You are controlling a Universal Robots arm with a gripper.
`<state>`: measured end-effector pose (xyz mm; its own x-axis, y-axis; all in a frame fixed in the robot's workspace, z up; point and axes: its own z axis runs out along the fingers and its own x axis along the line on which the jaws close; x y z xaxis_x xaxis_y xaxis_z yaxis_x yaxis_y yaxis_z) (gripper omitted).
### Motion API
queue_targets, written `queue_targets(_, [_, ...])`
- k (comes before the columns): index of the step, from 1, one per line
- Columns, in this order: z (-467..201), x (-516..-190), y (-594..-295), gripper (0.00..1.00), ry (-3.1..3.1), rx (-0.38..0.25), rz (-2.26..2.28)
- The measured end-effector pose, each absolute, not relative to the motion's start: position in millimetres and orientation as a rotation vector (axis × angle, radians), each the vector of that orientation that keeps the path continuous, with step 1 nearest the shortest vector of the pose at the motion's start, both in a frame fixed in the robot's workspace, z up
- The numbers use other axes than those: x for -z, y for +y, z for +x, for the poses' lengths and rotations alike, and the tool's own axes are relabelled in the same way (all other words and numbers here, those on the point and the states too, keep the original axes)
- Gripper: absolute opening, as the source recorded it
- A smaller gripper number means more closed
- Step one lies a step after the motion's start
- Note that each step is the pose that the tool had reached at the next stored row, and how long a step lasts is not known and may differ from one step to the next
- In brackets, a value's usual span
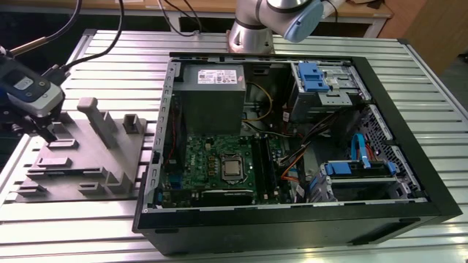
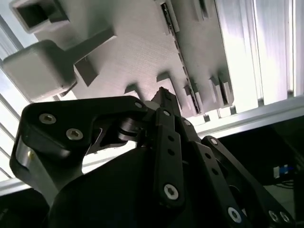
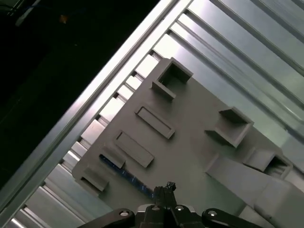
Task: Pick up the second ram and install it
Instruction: 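Pick up the second ram and move it above second insertion slot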
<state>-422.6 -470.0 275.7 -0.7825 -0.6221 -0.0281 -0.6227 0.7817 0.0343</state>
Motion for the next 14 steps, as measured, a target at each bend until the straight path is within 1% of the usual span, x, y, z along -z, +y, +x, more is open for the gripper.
queue_targets(14, [-422.6, -270.0, -470.0, 0.10, 2.801, -0.068, -1.399])
